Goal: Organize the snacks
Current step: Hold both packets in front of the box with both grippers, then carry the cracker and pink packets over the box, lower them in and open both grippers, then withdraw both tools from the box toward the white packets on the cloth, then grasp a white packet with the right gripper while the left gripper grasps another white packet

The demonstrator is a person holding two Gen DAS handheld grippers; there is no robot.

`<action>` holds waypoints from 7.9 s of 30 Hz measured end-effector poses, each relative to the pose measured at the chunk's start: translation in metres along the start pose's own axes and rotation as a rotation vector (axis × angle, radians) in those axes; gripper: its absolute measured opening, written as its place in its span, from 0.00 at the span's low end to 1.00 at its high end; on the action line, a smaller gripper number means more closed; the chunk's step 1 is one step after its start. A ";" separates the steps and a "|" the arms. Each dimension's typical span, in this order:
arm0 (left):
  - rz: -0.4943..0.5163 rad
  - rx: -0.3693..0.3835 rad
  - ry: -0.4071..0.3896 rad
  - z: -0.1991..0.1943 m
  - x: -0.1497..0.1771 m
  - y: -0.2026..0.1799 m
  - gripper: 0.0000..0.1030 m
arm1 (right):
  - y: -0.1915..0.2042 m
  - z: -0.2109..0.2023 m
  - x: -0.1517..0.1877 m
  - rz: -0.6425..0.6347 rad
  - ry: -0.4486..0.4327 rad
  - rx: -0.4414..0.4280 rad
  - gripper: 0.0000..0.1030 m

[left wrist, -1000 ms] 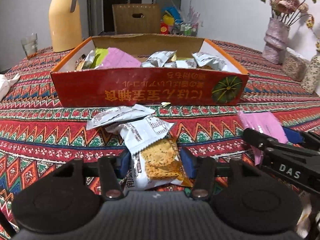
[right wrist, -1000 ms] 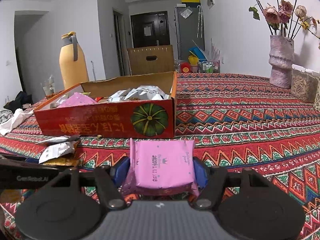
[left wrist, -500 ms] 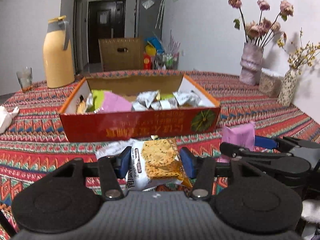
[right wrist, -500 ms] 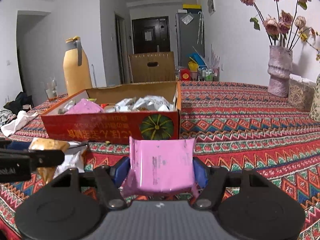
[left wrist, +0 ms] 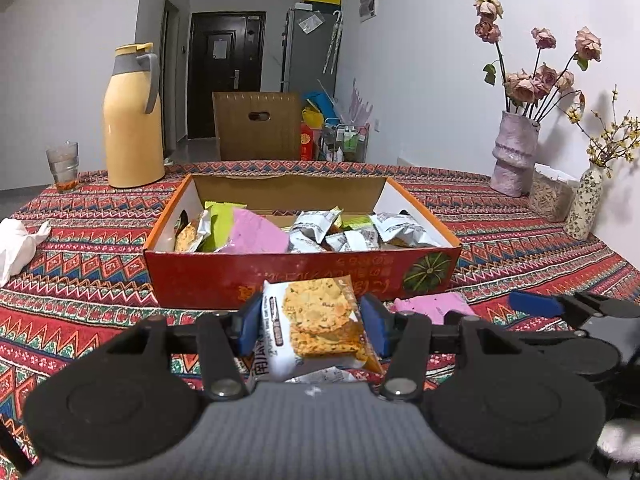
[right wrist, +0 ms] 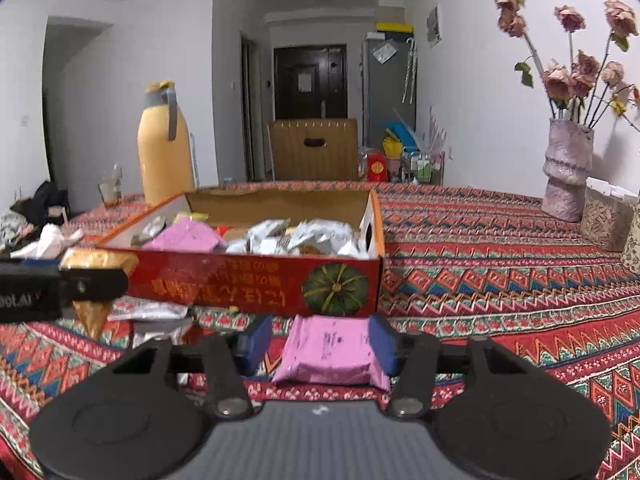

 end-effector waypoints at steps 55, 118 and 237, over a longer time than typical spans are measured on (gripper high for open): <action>-0.037 -0.004 0.029 0.017 0.009 0.026 0.52 | 0.002 0.031 0.010 0.024 0.120 0.020 0.63; -0.112 -0.133 -0.115 0.123 -0.077 0.085 0.98 | 0.042 0.130 -0.083 0.004 -0.063 0.010 0.83; -0.064 -0.125 0.225 0.082 0.003 0.039 1.00 | -0.047 0.051 0.010 0.124 0.107 0.172 0.38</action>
Point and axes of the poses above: each gripper's, at about its wrist camera, not at the fingertips, and z roughly the way its jaws point, y to its left, x to its underside, the point moved 4 cm from there along z, roughly the way its jaws point, and after that the axes turned 5 degrees about z, right-handed, at the moved point
